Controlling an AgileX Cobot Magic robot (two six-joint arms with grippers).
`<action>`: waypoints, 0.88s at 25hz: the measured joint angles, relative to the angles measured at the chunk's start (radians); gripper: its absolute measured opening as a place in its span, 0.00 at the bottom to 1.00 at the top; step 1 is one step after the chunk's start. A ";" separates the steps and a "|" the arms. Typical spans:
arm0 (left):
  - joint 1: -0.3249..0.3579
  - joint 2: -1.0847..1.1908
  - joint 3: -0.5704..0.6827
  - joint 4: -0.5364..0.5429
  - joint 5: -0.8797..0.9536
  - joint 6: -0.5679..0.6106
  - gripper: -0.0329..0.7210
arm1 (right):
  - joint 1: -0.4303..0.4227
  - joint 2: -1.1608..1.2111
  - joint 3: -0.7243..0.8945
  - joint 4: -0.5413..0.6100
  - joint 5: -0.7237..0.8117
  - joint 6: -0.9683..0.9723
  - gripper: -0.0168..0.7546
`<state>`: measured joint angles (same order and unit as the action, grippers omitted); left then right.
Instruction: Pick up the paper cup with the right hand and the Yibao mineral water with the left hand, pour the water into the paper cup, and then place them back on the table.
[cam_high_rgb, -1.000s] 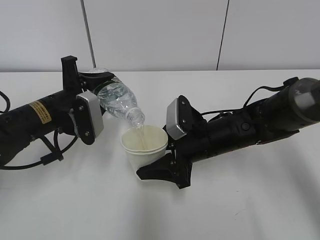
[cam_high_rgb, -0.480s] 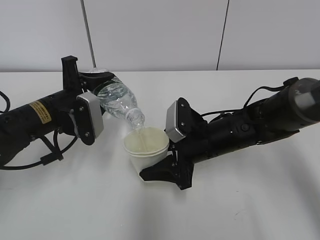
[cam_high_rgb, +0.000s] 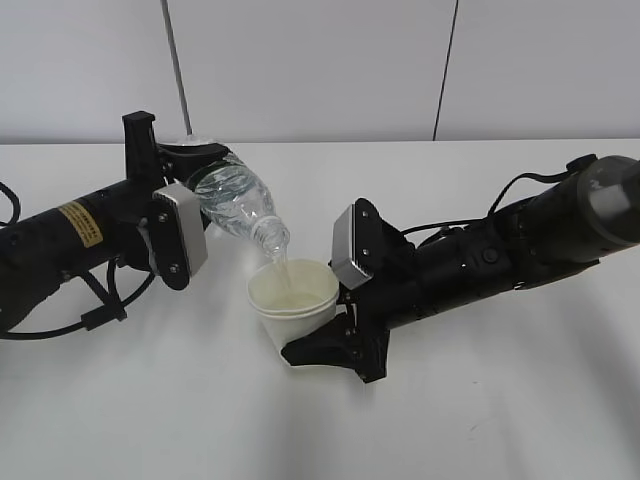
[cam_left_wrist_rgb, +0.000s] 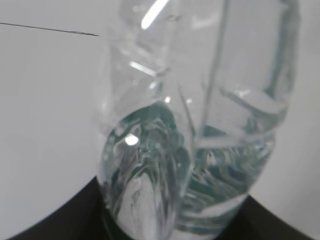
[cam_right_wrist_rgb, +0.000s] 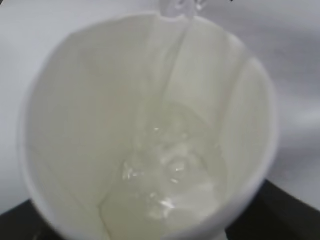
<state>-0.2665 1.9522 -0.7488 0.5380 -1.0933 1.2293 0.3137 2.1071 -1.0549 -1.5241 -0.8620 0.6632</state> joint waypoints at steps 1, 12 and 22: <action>0.000 0.000 0.000 0.000 -0.002 0.000 0.50 | 0.000 0.000 0.000 -0.002 0.003 0.000 0.70; 0.000 0.000 0.000 0.000 -0.007 0.000 0.50 | 0.000 0.000 0.000 -0.008 0.011 0.000 0.70; 0.000 0.000 0.000 0.000 -0.010 0.000 0.50 | 0.000 0.000 0.000 -0.008 0.011 0.000 0.70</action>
<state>-0.2665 1.9522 -0.7488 0.5380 -1.1033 1.2293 0.3137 2.1071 -1.0549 -1.5324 -0.8509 0.6632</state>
